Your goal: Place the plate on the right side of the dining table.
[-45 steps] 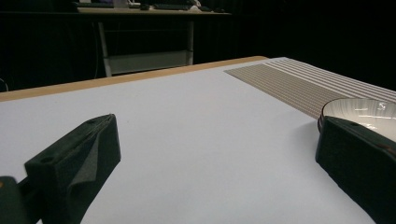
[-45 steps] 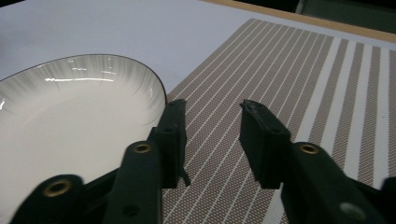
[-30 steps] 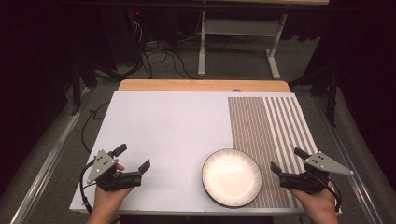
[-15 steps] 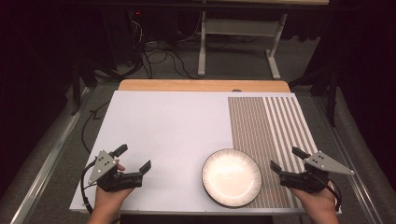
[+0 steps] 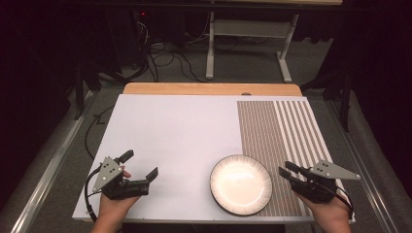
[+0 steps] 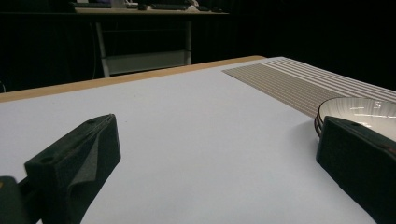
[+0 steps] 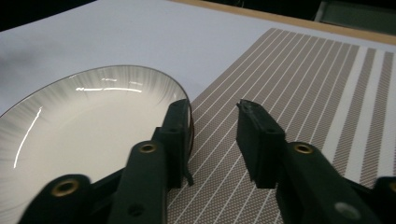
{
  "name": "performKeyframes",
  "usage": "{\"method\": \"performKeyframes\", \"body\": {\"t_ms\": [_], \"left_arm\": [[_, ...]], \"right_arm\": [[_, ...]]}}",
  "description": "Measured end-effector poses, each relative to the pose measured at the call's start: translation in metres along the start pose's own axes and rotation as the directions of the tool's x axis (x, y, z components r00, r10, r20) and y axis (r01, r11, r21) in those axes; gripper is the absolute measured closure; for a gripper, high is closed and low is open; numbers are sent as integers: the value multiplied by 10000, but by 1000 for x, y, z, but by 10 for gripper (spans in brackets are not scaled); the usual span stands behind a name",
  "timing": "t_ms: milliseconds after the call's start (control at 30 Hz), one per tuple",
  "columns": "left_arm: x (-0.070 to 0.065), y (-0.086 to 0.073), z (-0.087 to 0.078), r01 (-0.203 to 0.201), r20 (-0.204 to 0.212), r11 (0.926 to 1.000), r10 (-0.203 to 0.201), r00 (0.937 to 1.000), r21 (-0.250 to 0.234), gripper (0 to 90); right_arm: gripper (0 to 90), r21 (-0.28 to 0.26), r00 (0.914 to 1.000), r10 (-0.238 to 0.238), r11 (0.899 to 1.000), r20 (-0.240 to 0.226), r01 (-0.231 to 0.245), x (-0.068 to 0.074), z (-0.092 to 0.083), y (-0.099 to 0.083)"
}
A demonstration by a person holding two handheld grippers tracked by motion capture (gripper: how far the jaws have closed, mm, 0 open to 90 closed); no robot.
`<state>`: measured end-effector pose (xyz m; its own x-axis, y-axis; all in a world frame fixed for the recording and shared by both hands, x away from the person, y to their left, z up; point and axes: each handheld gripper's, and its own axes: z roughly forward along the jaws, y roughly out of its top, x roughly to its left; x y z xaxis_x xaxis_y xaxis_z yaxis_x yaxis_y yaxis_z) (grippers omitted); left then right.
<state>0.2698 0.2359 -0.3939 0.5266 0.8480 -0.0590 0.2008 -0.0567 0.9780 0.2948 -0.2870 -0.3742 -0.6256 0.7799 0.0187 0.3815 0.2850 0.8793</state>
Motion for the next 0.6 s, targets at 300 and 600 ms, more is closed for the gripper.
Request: {"method": "performKeyframes", "body": {"t_ms": [300, 600], "left_arm": [[0, 0, 2, -38, 10, 10000, 38, 10000, 14, 6], [0, 1, 0, -83, -7, 10000, 83, 10000, 8, 6]], "right_arm": [[900, 1116, 9965, -269, 9931, -790, 356, 7, 8, -3], [900, 1757, 9926, -721, 9804, -979, 886, 14, 14, -5]]}}
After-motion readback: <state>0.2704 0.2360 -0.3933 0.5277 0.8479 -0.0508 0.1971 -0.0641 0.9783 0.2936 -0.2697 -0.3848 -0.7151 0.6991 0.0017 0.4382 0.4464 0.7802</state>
